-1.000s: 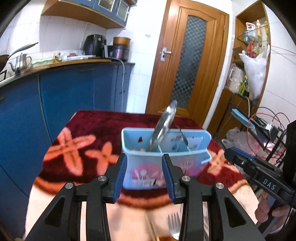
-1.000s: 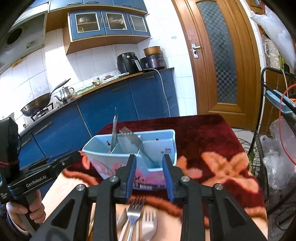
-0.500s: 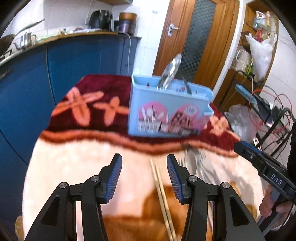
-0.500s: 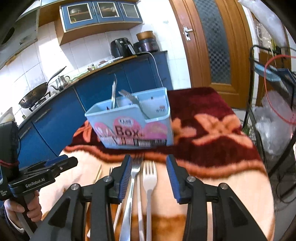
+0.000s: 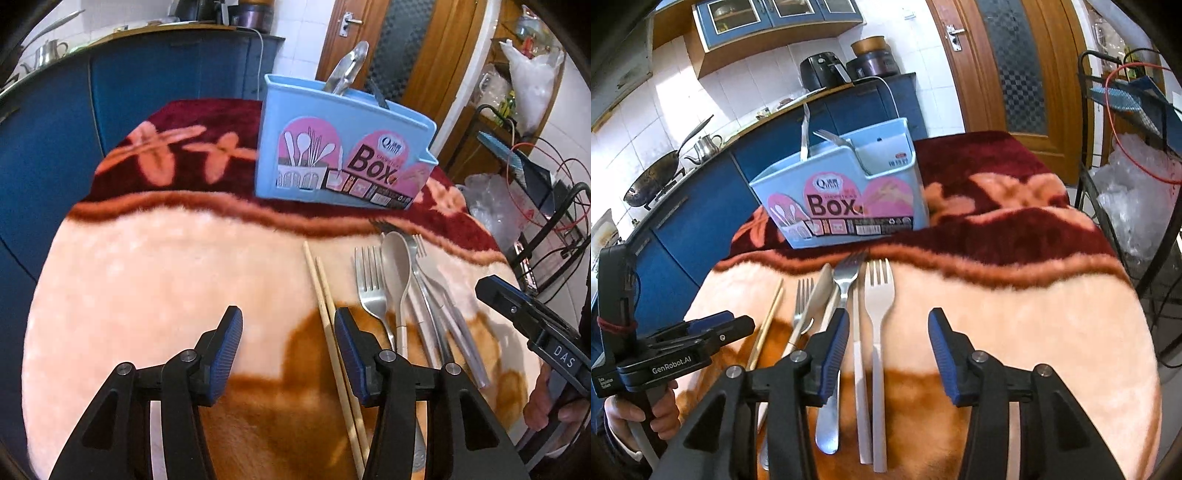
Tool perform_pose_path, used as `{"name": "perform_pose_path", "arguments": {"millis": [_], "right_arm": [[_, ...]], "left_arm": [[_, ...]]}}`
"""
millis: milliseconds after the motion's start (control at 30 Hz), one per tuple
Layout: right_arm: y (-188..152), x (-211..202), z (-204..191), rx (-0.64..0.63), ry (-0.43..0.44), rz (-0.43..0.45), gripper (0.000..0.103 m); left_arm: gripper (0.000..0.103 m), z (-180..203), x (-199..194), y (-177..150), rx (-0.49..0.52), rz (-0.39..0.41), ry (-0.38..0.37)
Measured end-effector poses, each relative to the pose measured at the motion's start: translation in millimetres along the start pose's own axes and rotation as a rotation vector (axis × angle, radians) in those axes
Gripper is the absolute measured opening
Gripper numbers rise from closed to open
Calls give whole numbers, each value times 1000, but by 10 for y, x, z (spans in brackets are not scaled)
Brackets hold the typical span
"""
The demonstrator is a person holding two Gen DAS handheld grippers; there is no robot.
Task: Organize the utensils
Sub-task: 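Move both open tools back over the remaining utensils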
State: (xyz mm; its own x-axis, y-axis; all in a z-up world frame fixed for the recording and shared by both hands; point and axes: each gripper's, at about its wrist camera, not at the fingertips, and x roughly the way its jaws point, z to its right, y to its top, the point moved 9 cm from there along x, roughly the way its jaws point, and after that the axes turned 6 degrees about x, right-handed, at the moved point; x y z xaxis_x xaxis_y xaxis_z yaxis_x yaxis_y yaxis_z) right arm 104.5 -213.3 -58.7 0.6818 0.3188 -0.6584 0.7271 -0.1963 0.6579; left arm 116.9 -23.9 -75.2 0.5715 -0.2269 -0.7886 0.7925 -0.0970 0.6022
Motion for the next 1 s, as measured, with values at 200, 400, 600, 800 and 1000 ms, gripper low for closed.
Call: {"name": "perform_pose_path", "arguments": {"millis": [200,400,600,800,1000], "right_arm": [[-59,57,19,1,-1,-22,49],[-107,128,35,3,-9,-46,49],[-132,177,51,-5,-24,-63,49],[-147,198,66,-17,-39,-76,50],[-159,218,59,-48,-55,-88,50]], "left_arm": [[54,6,67,-41,-2,-23,-5],[58,24,101,-36,6,-24,-7],[63,46,134,-32,25,-21,0],[65,71,140,-37,57,-15,16],[65,62,118,-62,70,-22,17]]}}
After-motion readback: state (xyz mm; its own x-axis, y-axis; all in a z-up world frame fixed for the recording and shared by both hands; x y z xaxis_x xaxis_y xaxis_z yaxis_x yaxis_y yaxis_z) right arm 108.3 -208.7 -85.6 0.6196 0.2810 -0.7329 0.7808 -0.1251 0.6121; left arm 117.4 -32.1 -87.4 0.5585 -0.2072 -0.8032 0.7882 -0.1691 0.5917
